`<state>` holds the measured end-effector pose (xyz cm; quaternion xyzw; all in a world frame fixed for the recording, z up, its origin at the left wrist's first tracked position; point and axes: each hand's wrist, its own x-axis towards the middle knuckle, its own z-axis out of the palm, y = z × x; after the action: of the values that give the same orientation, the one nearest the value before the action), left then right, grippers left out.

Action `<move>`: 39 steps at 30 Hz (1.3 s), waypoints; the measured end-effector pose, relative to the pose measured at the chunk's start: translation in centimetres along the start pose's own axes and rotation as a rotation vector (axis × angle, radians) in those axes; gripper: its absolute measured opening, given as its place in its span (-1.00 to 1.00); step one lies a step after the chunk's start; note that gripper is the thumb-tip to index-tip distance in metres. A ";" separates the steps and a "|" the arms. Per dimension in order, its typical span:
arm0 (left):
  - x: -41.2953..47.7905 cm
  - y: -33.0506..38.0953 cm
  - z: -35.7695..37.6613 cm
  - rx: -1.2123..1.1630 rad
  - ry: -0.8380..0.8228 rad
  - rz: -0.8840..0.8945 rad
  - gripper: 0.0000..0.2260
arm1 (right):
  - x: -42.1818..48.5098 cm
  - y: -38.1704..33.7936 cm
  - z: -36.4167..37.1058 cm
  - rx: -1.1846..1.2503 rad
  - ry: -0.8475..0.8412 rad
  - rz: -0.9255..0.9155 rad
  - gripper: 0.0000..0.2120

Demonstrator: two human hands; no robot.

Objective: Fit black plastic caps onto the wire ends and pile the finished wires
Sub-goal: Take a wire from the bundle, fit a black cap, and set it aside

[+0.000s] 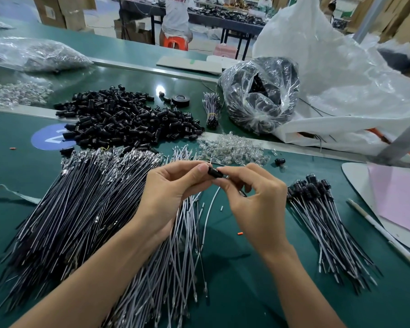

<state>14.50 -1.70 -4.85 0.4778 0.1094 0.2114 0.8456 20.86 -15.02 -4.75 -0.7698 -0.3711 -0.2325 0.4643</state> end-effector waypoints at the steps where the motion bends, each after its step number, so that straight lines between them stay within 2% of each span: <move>1: 0.0 0.0 0.0 0.021 0.002 0.011 -0.84 | 0.0 -0.1 0.0 -0.001 -0.005 0.007 -0.86; 9: -0.2 0.6 0.1 0.149 0.064 0.105 -0.88 | 0.2 0.2 -0.1 -0.017 -0.021 0.058 -0.85; 13: 0.3 2.2 -1.1 0.029 0.265 0.155 -0.89 | 0.5 1.1 -0.7 -0.064 -0.015 0.126 -0.85; 16: 0.5 2.7 -1.7 -0.020 0.370 0.200 -0.94 | 0.8 1.5 -1.1 0.005 -0.003 0.185 -0.85; 18: 0.5 2.6 -1.7 -0.033 0.371 0.196 -0.93 | 1.0 1.6 -1.4 0.171 -0.021 0.316 -0.83; 21: 0.5 2.5 -1.9 -0.039 0.310 0.122 -0.93 | 1.4 1.6 -1.9 0.622 0.002 0.541 -0.87; 25: 0.4 2.3 -1.9 0.041 0.079 -0.036 -0.90 | 2.1 1.6 -3.0 1.243 0.061 0.650 -0.91; 29: 0.2 2.2 -1.7 0.079 -0.015 -0.032 -0.70 | 2.3 1.3 -3.6 1.476 0.125 0.714 -0.81; 32: 0.2 2.0 -1.5 0.121 -0.060 -0.001 -0.78 | 2.0 1.0 -3.5 1.454 0.009 0.738 -0.83; 36: -0.3 1.3 -0.6 0.239 -0.185 0.014 -0.69 | 1.2 0.0 -1.8 1.077 -0.306 0.698 -0.76; 39: -0.6 0.8 -0.1 0.252 -0.174 0.044 -0.69 | 0.6 -0.7 -0.5 0.899 -0.349 0.655 -0.66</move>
<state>13.76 -1.54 -4.21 0.5991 0.0509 0.1722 0.7803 20.71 -15.07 -3.67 -0.5988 -0.2467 0.2338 0.7252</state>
